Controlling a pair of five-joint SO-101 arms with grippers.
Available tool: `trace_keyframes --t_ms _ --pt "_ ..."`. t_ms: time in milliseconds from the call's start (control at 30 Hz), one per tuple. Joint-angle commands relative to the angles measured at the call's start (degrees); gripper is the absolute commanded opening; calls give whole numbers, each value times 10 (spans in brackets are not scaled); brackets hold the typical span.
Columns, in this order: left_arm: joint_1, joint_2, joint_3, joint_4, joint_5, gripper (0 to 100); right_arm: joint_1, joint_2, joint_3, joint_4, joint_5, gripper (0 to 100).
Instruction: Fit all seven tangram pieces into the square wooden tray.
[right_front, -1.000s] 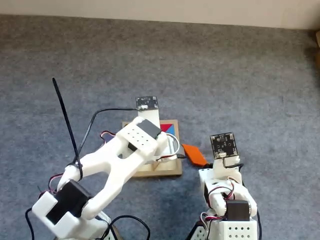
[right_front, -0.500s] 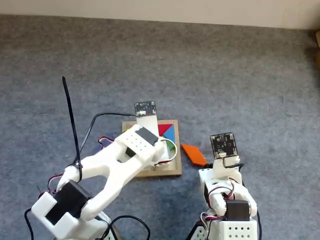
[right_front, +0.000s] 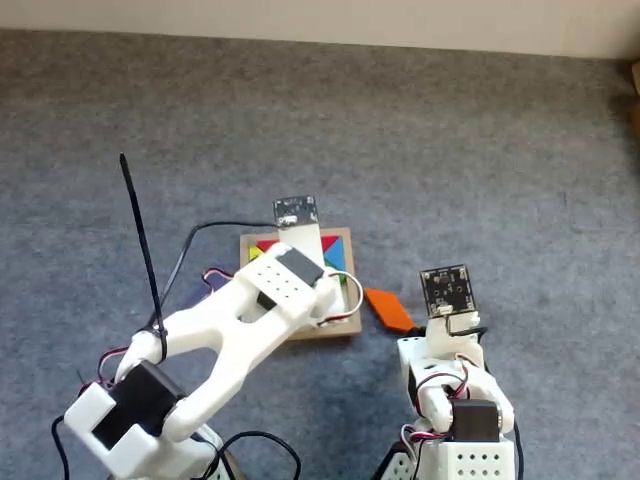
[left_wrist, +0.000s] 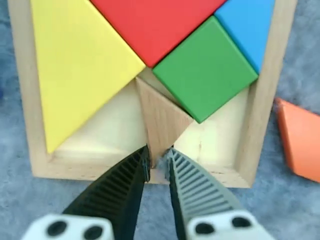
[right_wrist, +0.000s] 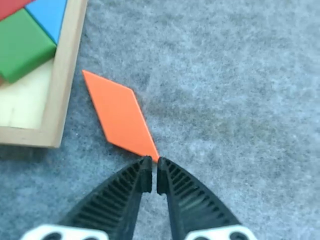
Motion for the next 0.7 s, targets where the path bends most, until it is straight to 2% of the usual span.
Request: trace_keyframes --t_ms 0,400,533,667 --pt "4 -13 -58 33 11 6 6 -9 69 0 5 34" --pt "-1 -10 -67 49 4 6 6 -9 69 0 5 34" --pt "2 -7 -65 59 -79 6 6 -9 69 0 5 34" --pt "-2 -12 -67 60 -63 6 6 -9 69 0 5 34"
